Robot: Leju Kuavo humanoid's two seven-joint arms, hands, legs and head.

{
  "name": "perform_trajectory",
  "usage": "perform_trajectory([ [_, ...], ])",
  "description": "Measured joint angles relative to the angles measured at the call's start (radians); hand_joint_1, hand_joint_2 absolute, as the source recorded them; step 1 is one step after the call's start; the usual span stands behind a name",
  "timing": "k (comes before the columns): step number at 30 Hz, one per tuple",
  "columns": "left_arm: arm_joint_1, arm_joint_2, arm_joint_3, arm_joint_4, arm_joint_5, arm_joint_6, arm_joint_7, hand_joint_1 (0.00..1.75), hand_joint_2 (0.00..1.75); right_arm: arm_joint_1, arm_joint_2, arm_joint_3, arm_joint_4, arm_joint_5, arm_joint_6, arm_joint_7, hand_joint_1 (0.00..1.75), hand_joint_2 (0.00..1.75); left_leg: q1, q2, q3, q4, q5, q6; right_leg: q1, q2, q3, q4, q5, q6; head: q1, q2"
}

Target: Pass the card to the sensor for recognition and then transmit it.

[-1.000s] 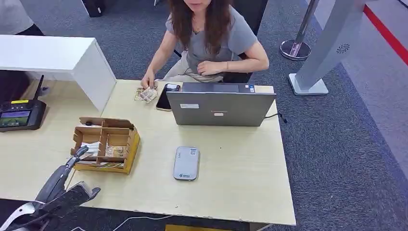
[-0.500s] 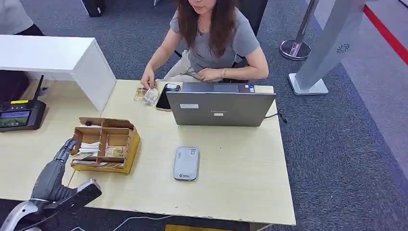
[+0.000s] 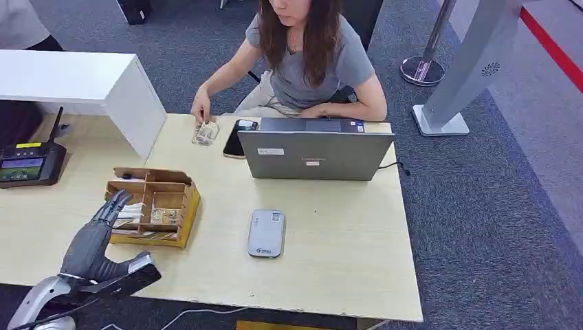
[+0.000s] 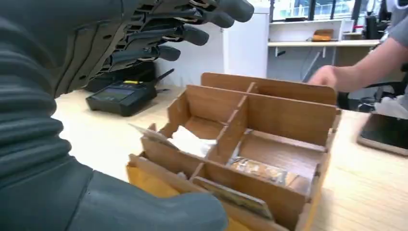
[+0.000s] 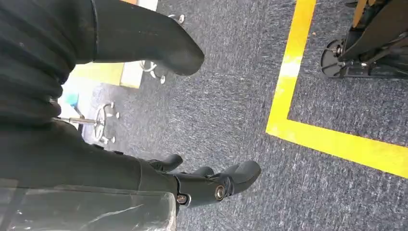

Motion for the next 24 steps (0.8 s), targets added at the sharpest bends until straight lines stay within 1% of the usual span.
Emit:
perform_trajectory([
  [4, -0.043, 0.006, -0.032, 0.025, -0.011, -0.008, 0.021, 0.0, 1.75, 0.0, 0.0, 0.0, 0.0, 0.001, -0.006, -0.003, 0.0, 1.75, 0.0, 0.0, 0.0, 0.0, 0.0, 0.0, 0.0, 0.0, 0.0, 0.0, 0.0, 0.0, 0.0, 0.0],
  [10, -0.084, 0.014, -0.058, 0.048, -0.032, -0.012, 0.056, 0.0, 1.75, 0.002, -0.004, 0.0, -0.002, 0.007, -0.015, 0.005, 0.0, 1.75, 0.0, 0.0, 0.0, 0.0, 0.0, 0.0, 0.0, 0.0, 0.0, 0.0, 0.0, 0.0, 0.0, 0.0],
  [18, -0.12, 0.026, -0.085, 0.077, -0.037, -0.017, 0.068, 0.0, 1.75, 0.003, -0.012, 0.0, -0.003, 0.016, -0.02, 0.005, 0.0, 1.75, 0.0, 0.0, 0.0, 0.0, 0.0, 0.0, 0.0, 0.0, -0.001, 0.0, 0.0, 0.0, 0.0, 0.0],
  [24, -0.164, 0.075, -0.128, 0.099, -0.048, -0.062, 0.08, 0.0, 1.75, 0.003, -0.02, 0.0, -0.004, 0.023, -0.023, 0.001, 0.0, 1.75, 0.0, 0.001, 0.0, 0.0, 0.0, 0.0, 0.0, 0.001, 0.0, 0.0, 0.0, 0.0, 0.0, 0.0],
])
